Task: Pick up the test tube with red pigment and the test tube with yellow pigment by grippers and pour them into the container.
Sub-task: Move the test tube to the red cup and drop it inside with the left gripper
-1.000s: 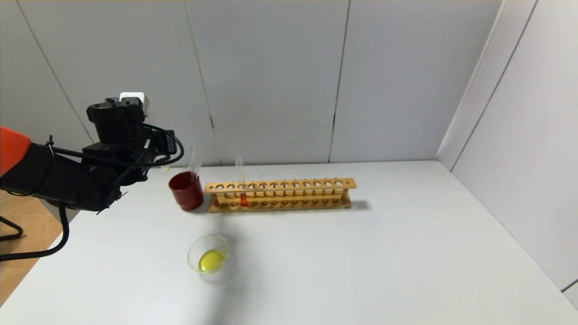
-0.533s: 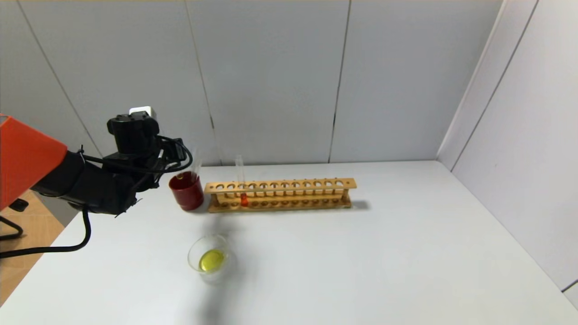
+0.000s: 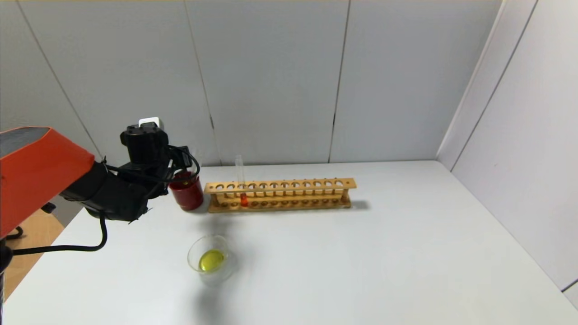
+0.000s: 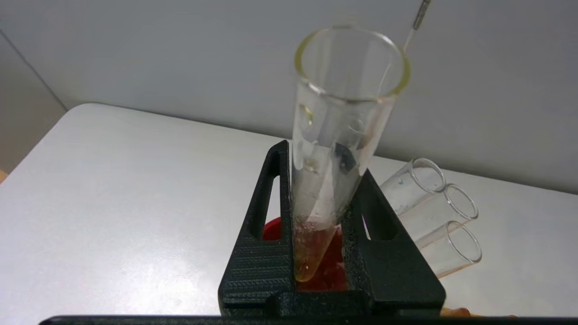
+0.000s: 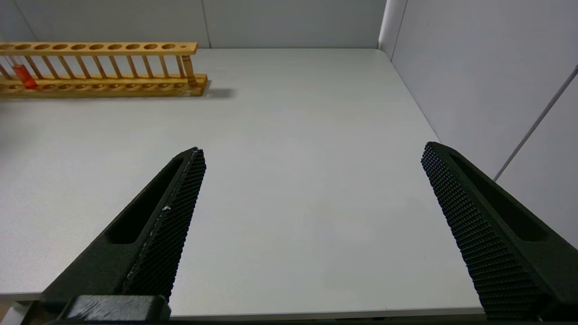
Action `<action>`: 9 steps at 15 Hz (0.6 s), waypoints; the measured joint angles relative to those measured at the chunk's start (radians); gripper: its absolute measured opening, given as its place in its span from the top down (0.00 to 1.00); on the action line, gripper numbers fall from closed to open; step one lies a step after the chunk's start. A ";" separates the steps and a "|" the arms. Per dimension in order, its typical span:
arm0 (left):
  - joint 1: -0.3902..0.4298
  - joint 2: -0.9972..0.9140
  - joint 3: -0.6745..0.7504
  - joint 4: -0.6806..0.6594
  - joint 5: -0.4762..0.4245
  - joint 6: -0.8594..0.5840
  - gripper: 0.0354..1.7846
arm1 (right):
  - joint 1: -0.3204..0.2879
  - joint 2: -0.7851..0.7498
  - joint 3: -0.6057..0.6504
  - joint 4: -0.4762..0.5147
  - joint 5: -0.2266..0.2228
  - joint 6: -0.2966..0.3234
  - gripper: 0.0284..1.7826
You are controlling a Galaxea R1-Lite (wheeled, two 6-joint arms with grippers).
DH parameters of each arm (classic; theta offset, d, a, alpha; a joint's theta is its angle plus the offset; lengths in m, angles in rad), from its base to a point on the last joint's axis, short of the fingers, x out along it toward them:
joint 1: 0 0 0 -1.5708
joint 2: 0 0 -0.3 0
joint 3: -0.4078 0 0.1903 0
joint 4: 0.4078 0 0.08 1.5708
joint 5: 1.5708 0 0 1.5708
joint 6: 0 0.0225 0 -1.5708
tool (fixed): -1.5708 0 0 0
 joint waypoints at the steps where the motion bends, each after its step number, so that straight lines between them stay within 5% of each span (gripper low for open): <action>1: 0.005 0.012 0.002 -0.023 0.001 0.002 0.83 | 0.000 0.000 0.000 0.000 0.000 0.000 0.02; 6: 0.013 0.040 0.009 -0.036 0.001 0.006 0.80 | 0.000 0.000 0.000 0.000 0.000 0.000 0.02; 9: 0.012 0.041 0.010 -0.036 0.002 0.009 0.66 | 0.000 0.000 0.000 0.000 0.000 0.000 0.02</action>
